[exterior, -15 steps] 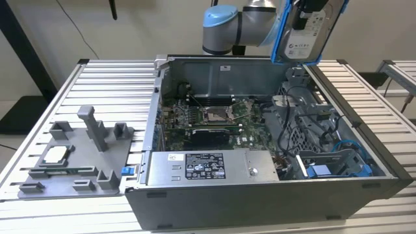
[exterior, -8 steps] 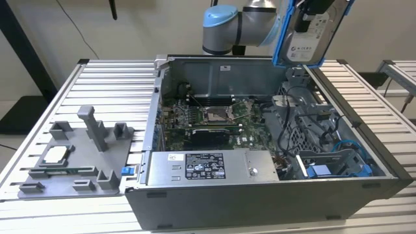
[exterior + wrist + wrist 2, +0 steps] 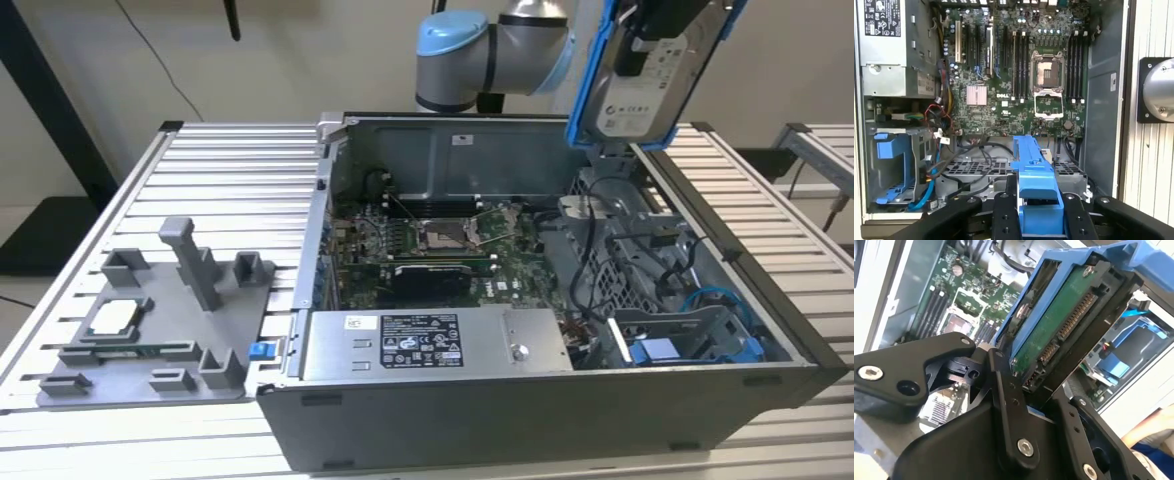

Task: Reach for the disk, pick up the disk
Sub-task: 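Pick up the disk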

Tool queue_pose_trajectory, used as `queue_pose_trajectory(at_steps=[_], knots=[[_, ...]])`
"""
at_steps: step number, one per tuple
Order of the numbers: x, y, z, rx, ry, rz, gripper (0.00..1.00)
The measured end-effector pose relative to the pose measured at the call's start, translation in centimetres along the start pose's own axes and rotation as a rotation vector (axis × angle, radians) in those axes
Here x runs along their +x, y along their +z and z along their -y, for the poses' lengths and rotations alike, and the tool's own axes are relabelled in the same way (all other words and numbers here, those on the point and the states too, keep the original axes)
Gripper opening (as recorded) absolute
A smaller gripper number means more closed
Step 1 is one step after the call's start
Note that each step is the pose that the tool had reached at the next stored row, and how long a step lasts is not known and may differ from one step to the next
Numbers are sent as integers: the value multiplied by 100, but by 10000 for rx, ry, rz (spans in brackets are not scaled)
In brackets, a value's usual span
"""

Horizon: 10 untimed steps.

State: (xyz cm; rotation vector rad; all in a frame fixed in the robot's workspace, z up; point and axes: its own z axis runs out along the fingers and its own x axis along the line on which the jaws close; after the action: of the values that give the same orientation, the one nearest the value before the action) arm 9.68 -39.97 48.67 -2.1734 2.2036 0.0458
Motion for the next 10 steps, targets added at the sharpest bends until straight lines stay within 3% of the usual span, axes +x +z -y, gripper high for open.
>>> queue_pose_trajectory(at_steps=[10], knots=[[264,-11,7,1,0,-51,0]])
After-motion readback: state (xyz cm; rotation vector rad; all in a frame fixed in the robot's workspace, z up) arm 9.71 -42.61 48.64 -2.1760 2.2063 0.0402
